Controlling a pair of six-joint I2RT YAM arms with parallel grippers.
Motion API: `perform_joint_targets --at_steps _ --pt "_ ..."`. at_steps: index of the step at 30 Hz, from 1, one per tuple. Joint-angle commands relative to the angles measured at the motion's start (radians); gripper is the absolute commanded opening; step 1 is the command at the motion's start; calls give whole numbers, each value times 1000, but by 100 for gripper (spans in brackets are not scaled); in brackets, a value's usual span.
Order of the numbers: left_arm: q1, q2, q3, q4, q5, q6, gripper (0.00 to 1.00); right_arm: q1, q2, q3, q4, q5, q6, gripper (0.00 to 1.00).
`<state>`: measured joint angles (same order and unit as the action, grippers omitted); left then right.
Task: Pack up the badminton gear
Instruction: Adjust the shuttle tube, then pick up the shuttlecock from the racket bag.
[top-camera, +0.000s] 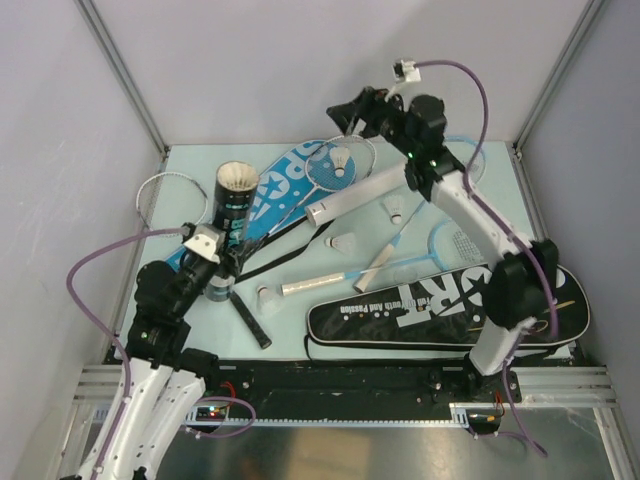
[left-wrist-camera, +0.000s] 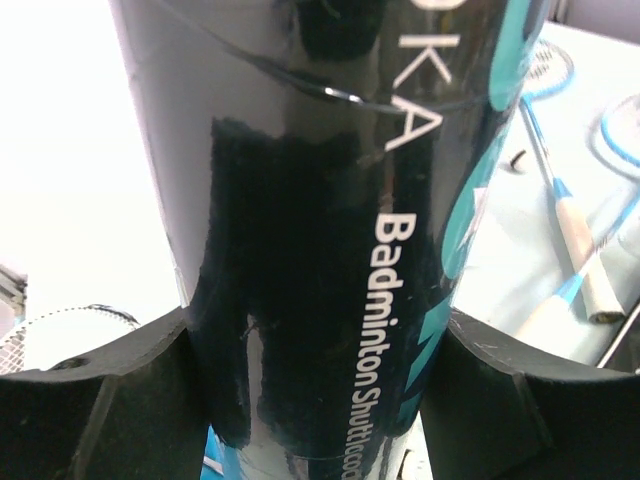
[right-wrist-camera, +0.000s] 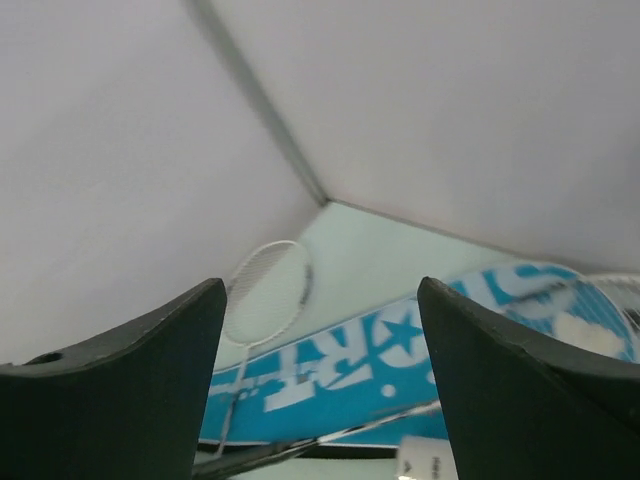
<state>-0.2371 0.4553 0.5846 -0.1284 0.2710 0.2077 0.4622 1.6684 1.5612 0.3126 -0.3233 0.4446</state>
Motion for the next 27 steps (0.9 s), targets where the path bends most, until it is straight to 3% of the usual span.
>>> perform_joint_targets --at_steps 1,5,8,18,27 --pt "2 -53 -10 91 -85 -61 43 -33 255 327 -409 135 23 82" --pt "-10 -84 -41 96 -94 -60 44 -36 466 559 -535 207 9 80" --pt "-34 -94 -58 108 -94 -66 45 -36 589 634 -540 255 29 78" --pt "-55 -116 -62 114 -123 -76 47 -33 835 734 -428 320 131 68" --pt "-56 -107 -3 91 -121 -82 47 -18 903 744 -419 447 141 66"
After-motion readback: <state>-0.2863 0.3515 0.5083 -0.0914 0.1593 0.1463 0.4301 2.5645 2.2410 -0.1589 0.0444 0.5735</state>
